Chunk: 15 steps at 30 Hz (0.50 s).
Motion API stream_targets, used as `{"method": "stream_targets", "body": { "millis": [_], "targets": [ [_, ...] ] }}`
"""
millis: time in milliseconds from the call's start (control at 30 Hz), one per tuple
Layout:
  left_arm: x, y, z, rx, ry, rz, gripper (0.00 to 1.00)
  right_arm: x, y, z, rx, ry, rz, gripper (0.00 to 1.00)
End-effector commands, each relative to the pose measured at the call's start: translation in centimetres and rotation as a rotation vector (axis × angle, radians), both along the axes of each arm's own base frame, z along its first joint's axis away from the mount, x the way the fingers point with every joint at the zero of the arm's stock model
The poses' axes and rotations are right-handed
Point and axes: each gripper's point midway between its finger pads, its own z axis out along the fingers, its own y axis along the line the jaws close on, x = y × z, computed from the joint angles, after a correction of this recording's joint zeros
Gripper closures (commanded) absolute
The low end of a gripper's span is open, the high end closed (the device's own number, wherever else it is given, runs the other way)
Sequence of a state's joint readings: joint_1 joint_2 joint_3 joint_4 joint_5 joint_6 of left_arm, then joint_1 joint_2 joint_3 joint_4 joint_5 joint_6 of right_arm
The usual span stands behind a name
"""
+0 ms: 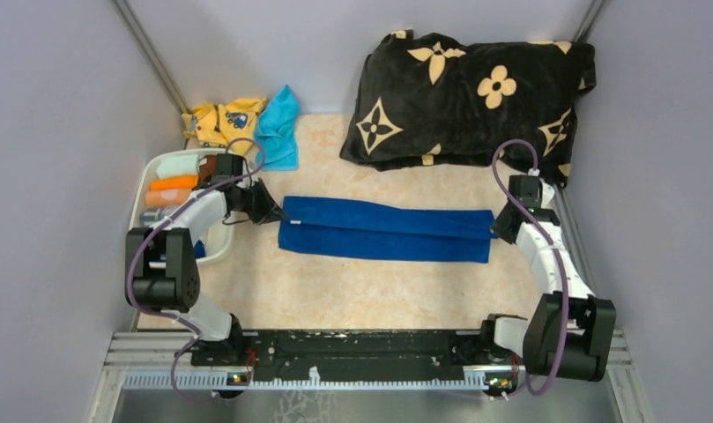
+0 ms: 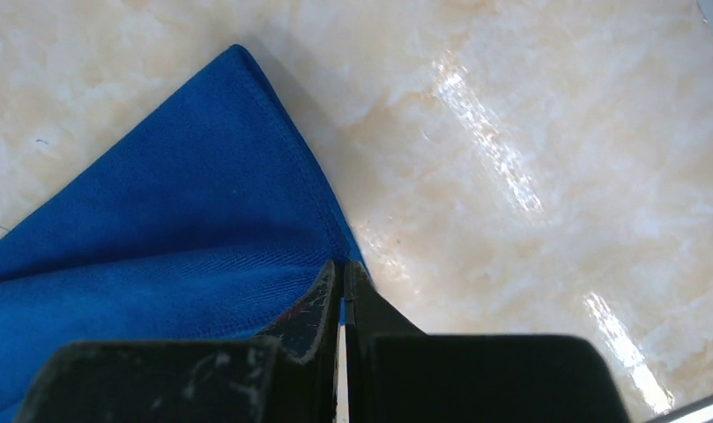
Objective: Roll the towels
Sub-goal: Fold the towel at the center of the board.
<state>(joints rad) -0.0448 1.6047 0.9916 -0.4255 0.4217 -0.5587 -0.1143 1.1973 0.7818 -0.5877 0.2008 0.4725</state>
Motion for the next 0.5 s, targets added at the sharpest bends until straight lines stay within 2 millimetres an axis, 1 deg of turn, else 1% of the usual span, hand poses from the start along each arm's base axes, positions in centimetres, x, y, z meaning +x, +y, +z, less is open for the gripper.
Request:
{"method": "stream_targets", "body": {
  "millis": [0,100,167,467],
  "targets": [
    [-1.1,1.4,0.8,0.015,-0.016,0.008,0.99,-1.2,-1.5,1.1,-0.035,-0.019,-0.078,1.0],
    [-1.6,2.5,0.6,0.032,-0.005,0.02,0.99,-2.2,-2.0,0.6,-0.034,0.004,-0.104,1.0],
    [-2.0,2.8,0.3,0.043,0.003,0.016,0.99,-2.8,-2.1,0.0,-0.024,0.023,-0.115,1.0],
    [-4.3,1.4,-3.1,-0.032,0.091,-0.012,0.98,-4.3,-1.2,-4.5,0.061,0.117,-0.146,1.0]
  ]
}}
